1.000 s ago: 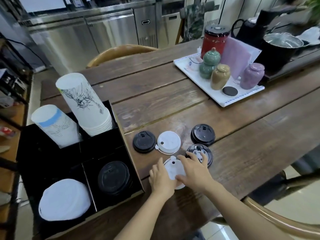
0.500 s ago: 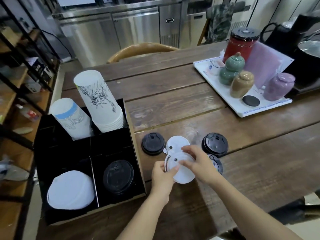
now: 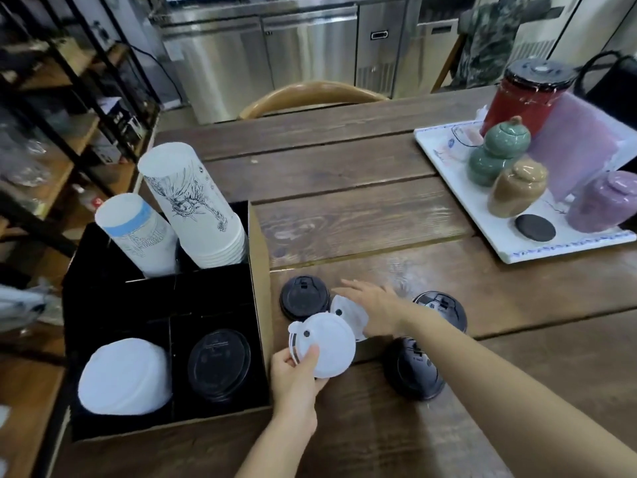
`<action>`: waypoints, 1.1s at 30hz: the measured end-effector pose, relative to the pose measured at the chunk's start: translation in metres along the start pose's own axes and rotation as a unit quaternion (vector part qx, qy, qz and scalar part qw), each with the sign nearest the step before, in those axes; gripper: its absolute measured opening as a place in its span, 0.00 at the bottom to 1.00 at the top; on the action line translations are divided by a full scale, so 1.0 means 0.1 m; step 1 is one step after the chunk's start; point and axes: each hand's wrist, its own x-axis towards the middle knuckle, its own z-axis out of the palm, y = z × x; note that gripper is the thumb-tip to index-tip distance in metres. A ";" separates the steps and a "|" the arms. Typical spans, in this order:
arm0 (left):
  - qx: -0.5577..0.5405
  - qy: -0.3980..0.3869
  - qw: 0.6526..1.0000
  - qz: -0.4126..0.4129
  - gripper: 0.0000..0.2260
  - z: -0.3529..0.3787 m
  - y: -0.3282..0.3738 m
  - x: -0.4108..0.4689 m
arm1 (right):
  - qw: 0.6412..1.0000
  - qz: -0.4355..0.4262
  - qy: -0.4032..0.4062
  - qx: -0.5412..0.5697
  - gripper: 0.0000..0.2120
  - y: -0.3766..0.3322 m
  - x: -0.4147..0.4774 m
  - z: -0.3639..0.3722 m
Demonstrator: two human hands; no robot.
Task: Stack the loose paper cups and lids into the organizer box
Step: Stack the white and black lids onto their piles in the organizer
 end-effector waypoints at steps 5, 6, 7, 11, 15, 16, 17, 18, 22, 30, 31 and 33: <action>0.003 0.036 0.999 0.017 0.12 0.00 -0.05 -0.02 | 0.984 0.084 0.053 -0.149 0.43 -0.08 0.02 0.05; -0.001 0.043 0.999 0.019 0.12 0.01 -0.05 -0.01 | 0.978 0.106 0.065 -0.166 0.43 -0.09 0.00 0.08; -0.007 0.045 0.999 0.021 0.13 0.02 -0.05 -0.01 | 0.975 0.119 0.075 -0.171 0.42 -0.09 -0.01 0.10; -0.024 0.040 0.998 0.034 0.13 0.08 -0.03 -0.01 | 0.981 0.112 0.127 -0.100 0.32 0.04 -0.09 0.04; 0.001 0.024 0.998 0.054 0.09 0.16 -0.01 -0.01 | 0.976 0.108 0.150 0.112 0.28 0.15 -0.17 -0.11; 0.017 0.016 0.998 0.056 0.08 0.18 0.00 -0.02 | 0.971 0.099 0.133 0.174 0.29 0.16 -0.20 -0.15; 0.034 0.008 0.998 0.057 0.07 0.21 0.00 -0.02 | 0.966 0.080 0.107 0.219 0.29 0.16 -0.24 -0.18; 0.050 0.000 0.997 0.058 0.06 0.24 0.00 -0.03 | 0.966 0.059 0.074 0.241 0.27 0.15 -0.27 -0.19; 0.126 -0.013 0.988 0.085 0.05 0.36 0.03 0.00 | 0.982 0.019 -0.025 0.187 0.18 0.15 -0.33 -0.12; 0.282 0.010 0.953 0.109 0.04 0.43 0.01 0.15 | 0.977 0.068 -0.042 0.196 0.16 0.21 -0.39 -0.06; 0.287 0.012 0.951 0.117 0.04 0.43 0.01 0.16 | 0.977 0.070 -0.038 0.196 0.17 0.21 -0.38 -0.05; 0.308 0.015 0.940 0.145 0.03 0.44 0.02 0.16 | 0.977 0.069 -0.042 0.199 0.16 0.22 -0.35 -0.05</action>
